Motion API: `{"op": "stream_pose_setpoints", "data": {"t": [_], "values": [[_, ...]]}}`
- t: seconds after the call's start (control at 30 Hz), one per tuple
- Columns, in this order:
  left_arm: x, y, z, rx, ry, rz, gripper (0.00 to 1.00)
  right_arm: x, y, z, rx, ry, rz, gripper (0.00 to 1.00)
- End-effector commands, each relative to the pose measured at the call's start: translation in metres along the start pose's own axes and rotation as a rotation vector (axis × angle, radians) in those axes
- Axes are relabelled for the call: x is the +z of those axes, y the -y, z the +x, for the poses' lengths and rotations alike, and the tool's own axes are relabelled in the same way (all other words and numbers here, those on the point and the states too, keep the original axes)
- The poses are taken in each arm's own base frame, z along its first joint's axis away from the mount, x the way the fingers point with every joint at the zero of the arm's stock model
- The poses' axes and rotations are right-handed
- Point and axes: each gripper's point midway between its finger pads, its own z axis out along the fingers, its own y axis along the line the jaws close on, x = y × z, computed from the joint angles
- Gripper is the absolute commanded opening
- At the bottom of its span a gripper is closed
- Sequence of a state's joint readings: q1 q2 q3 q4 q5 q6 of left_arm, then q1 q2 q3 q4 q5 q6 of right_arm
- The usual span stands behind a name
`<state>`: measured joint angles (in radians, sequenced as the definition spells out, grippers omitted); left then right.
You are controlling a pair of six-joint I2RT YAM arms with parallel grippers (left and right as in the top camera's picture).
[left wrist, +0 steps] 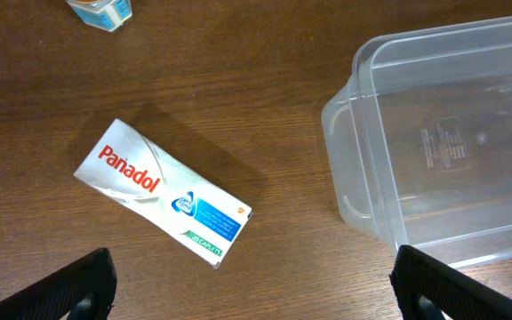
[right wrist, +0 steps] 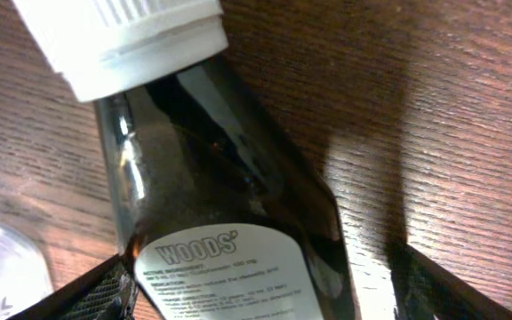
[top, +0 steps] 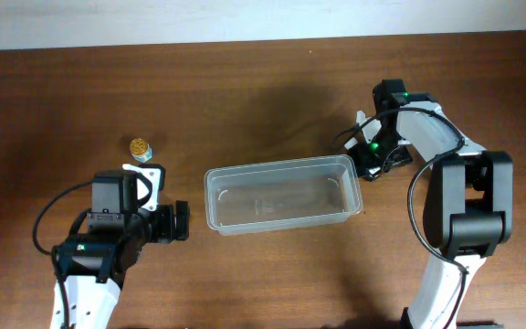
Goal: Pack container
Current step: 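Lower the right gripper and grasp the brown Woods' bottle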
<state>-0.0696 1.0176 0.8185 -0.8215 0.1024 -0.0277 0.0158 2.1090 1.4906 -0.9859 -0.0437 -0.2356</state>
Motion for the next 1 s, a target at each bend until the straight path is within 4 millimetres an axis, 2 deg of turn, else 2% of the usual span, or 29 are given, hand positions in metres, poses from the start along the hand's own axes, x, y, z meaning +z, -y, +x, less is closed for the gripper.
{"op": "stream_pose_setpoints", "data": {"t": [0.0,0.23,0.63,0.97], "values": [[-0.0043,0.0018,-0.0086,-0.014,0.024,0.015,0.99,0.0147,-0.0022,0.0035,-0.003,-0.036,-0.008,0.79],[-0.0043,0.0019,-0.0086,-0.013,0.024,0.015,0.99,0.0147,-0.0022,0.0037,0.001,-0.037,-0.008,0.69],[-0.0043,0.0018,-0.0087,-0.013,0.024,0.015,0.99,0.0147,-0.0022,0.0036,0.004,-0.037,-0.008,0.60],[-0.0043,0.0018,-0.0086,-0.014,0.024,0.015,1.00,0.0146,-0.0022,0.0035,0.004,-0.036,-0.008,0.48]]}}
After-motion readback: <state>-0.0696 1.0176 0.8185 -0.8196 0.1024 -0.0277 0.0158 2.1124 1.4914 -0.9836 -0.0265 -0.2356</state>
